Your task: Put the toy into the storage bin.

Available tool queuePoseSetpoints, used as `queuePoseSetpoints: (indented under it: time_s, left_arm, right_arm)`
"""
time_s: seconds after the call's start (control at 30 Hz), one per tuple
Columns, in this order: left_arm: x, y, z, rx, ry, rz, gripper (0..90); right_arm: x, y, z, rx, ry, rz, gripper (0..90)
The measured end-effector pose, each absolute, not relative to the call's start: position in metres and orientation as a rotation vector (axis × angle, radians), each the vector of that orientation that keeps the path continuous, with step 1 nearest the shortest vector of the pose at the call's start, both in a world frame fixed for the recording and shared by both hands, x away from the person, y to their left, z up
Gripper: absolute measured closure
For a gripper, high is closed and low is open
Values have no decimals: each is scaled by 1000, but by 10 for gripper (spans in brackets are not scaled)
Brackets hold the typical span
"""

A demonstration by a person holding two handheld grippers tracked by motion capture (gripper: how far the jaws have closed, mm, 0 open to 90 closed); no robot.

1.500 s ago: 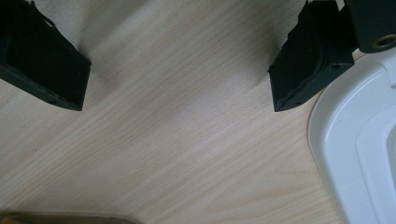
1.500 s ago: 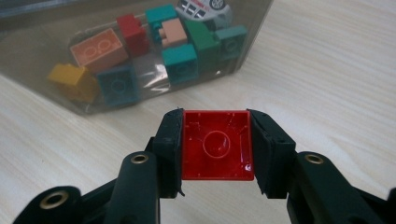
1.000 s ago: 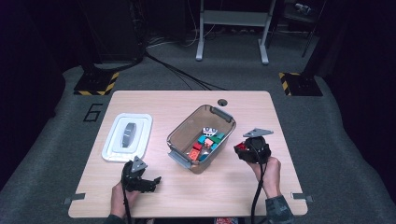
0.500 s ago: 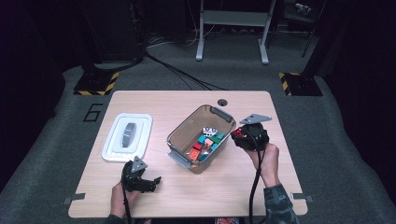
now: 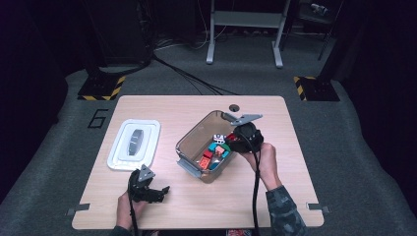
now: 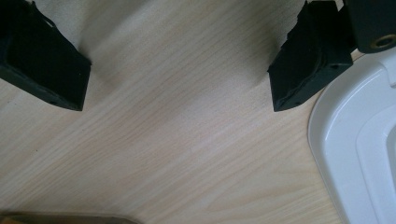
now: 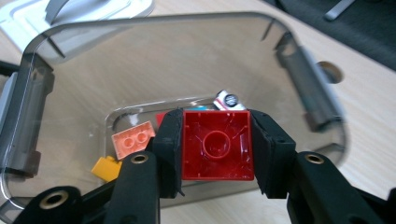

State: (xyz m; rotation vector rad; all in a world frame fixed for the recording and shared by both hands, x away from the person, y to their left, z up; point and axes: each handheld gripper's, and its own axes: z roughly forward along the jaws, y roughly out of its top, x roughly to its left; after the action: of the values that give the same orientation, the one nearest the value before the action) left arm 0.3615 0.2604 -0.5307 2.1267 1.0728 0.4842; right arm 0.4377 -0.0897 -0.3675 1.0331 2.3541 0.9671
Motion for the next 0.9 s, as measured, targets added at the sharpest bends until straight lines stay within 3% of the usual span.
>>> queuePoseSetpoints:
  time_s: [0.53, 0.9]
  left_arm:
    - [361, 260, -531, 2126, 1073, 484, 54]
    - [361, 260, -531, 2125, 1073, 485, 54]
  right_arm:
    - [441, -67, -392, 1012, 2525, 836, 579]
    - [423, -86, -377, 1038, 2441, 936, 243]
